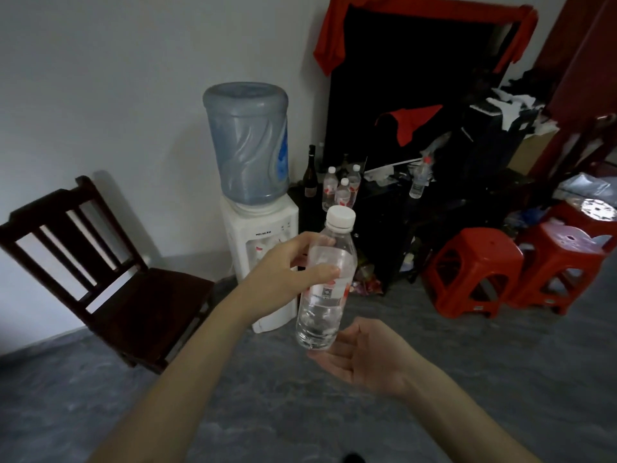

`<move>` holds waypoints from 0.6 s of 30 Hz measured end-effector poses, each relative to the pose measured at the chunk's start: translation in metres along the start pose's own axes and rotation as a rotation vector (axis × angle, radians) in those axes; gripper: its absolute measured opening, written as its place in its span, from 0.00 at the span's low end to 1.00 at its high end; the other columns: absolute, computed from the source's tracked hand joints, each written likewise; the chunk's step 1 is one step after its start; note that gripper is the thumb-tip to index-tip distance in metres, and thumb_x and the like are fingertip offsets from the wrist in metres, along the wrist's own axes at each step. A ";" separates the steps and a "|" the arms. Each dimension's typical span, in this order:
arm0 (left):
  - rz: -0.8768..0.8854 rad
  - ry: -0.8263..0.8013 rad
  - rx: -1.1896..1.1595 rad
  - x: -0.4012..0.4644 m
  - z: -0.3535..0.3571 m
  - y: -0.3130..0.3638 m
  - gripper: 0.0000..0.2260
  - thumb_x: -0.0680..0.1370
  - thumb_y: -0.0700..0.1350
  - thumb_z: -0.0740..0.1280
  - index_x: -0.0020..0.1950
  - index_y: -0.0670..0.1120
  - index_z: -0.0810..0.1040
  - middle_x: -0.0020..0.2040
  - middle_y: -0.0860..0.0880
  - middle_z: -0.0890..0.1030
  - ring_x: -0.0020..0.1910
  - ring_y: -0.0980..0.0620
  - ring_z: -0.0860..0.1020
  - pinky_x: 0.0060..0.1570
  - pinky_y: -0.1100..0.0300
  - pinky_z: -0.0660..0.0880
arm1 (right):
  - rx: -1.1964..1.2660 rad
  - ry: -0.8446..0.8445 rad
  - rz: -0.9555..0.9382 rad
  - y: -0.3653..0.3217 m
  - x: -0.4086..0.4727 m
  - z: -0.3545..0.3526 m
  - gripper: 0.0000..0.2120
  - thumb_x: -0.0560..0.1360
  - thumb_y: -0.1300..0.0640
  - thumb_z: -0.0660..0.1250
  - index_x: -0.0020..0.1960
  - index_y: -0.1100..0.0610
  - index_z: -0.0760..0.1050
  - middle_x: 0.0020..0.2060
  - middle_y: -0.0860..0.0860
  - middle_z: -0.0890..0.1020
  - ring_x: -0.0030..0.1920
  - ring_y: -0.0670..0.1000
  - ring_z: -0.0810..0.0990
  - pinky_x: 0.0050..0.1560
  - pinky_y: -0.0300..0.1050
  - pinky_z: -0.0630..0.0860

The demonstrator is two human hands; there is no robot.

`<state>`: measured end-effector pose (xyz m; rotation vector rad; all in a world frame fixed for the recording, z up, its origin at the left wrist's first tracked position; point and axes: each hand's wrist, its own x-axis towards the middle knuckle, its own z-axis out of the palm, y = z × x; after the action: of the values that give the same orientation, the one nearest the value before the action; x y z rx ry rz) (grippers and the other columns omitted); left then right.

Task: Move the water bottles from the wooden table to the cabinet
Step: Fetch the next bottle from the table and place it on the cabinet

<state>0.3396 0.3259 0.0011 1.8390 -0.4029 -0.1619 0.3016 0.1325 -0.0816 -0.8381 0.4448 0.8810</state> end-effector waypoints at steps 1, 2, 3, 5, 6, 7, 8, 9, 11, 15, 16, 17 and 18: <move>-0.007 -0.007 0.002 0.014 0.000 -0.006 0.24 0.69 0.60 0.73 0.63 0.55 0.78 0.58 0.55 0.85 0.59 0.54 0.82 0.64 0.47 0.78 | 0.005 -0.002 0.010 -0.010 0.008 -0.005 0.26 0.71 0.64 0.58 0.67 0.70 0.71 0.59 0.66 0.81 0.57 0.61 0.83 0.53 0.51 0.82; -0.010 -0.019 -0.001 0.024 0.001 -0.011 0.25 0.69 0.60 0.73 0.64 0.54 0.78 0.58 0.54 0.85 0.59 0.52 0.83 0.64 0.46 0.78 | 0.004 -0.001 0.013 -0.019 0.014 -0.009 0.26 0.71 0.63 0.58 0.68 0.70 0.70 0.59 0.66 0.81 0.58 0.61 0.82 0.55 0.51 0.81; -0.015 -0.031 -0.006 0.038 0.002 -0.016 0.24 0.70 0.59 0.73 0.64 0.54 0.78 0.58 0.54 0.85 0.60 0.52 0.83 0.63 0.46 0.78 | -0.004 0.003 0.013 -0.030 0.021 -0.014 0.26 0.71 0.63 0.58 0.68 0.70 0.70 0.59 0.66 0.81 0.59 0.61 0.81 0.57 0.51 0.80; -0.024 -0.045 -0.006 0.074 0.004 -0.024 0.22 0.70 0.59 0.73 0.63 0.57 0.78 0.59 0.57 0.84 0.59 0.55 0.82 0.61 0.52 0.78 | -0.014 0.021 0.008 -0.062 0.039 -0.029 0.26 0.71 0.63 0.59 0.68 0.70 0.71 0.59 0.66 0.81 0.61 0.61 0.80 0.58 0.51 0.80; -0.026 -0.045 -0.010 0.093 0.004 -0.026 0.22 0.70 0.58 0.73 0.63 0.57 0.78 0.59 0.57 0.84 0.60 0.56 0.82 0.60 0.53 0.78 | -0.015 0.027 0.001 -0.080 0.046 -0.035 0.26 0.71 0.63 0.58 0.68 0.70 0.71 0.59 0.66 0.80 0.62 0.61 0.79 0.58 0.50 0.79; -0.028 -0.041 -0.014 0.112 0.005 -0.028 0.23 0.69 0.58 0.73 0.64 0.56 0.78 0.59 0.56 0.84 0.60 0.55 0.82 0.61 0.51 0.79 | -0.018 0.029 -0.005 -0.099 0.053 -0.040 0.26 0.71 0.63 0.58 0.68 0.70 0.71 0.60 0.66 0.80 0.63 0.61 0.79 0.58 0.50 0.79; -0.028 -0.037 -0.014 0.132 0.006 -0.029 0.24 0.69 0.58 0.73 0.64 0.55 0.77 0.59 0.55 0.84 0.60 0.54 0.82 0.63 0.49 0.78 | -0.020 0.029 -0.008 -0.117 0.059 -0.045 0.26 0.71 0.63 0.58 0.68 0.70 0.71 0.60 0.67 0.80 0.64 0.61 0.78 0.59 0.51 0.78; -0.030 -0.032 -0.013 0.152 0.008 -0.028 0.25 0.69 0.58 0.73 0.64 0.54 0.77 0.59 0.55 0.84 0.60 0.53 0.82 0.64 0.47 0.78 | -0.022 0.027 -0.008 -0.136 0.064 -0.050 0.26 0.72 0.63 0.57 0.68 0.70 0.71 0.61 0.66 0.79 0.65 0.61 0.77 0.59 0.51 0.78; -0.034 -0.030 -0.007 0.193 0.010 -0.026 0.25 0.69 0.58 0.73 0.64 0.55 0.77 0.59 0.56 0.85 0.61 0.53 0.82 0.65 0.45 0.77 | -0.030 0.022 -0.004 -0.174 0.073 -0.058 0.25 0.72 0.63 0.57 0.67 0.70 0.72 0.61 0.66 0.80 0.65 0.61 0.77 0.59 0.50 0.78; -0.027 -0.026 0.014 0.265 0.019 -0.025 0.25 0.69 0.58 0.73 0.65 0.56 0.77 0.59 0.58 0.84 0.60 0.57 0.82 0.64 0.50 0.77 | -0.039 0.014 -0.008 -0.243 0.090 -0.079 0.24 0.73 0.63 0.56 0.67 0.69 0.73 0.60 0.65 0.80 0.64 0.60 0.78 0.60 0.49 0.77; -0.023 -0.021 0.013 0.280 0.022 -0.027 0.25 0.69 0.58 0.73 0.64 0.57 0.77 0.59 0.58 0.84 0.60 0.58 0.82 0.63 0.53 0.77 | -0.038 0.021 -0.014 -0.258 0.095 -0.086 0.24 0.73 0.63 0.56 0.67 0.68 0.73 0.60 0.66 0.80 0.64 0.60 0.78 0.60 0.50 0.77; -0.024 -0.021 0.010 0.294 0.025 -0.028 0.24 0.68 0.59 0.73 0.64 0.59 0.77 0.59 0.59 0.84 0.60 0.58 0.82 0.62 0.55 0.77 | -0.031 0.034 -0.017 -0.272 0.101 -0.091 0.25 0.73 0.63 0.56 0.67 0.68 0.73 0.60 0.66 0.80 0.64 0.61 0.78 0.60 0.50 0.78; -0.029 -0.027 0.005 0.306 0.028 -0.031 0.24 0.68 0.58 0.73 0.64 0.59 0.77 0.59 0.59 0.84 0.60 0.58 0.82 0.63 0.54 0.77 | -0.016 0.048 -0.016 -0.283 0.105 -0.096 0.25 0.72 0.64 0.56 0.67 0.69 0.73 0.60 0.66 0.80 0.64 0.61 0.78 0.60 0.50 0.78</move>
<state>0.6218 0.1999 -0.0080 1.8503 -0.3956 -0.2060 0.5929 0.0065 -0.0807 -0.8777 0.4728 0.8517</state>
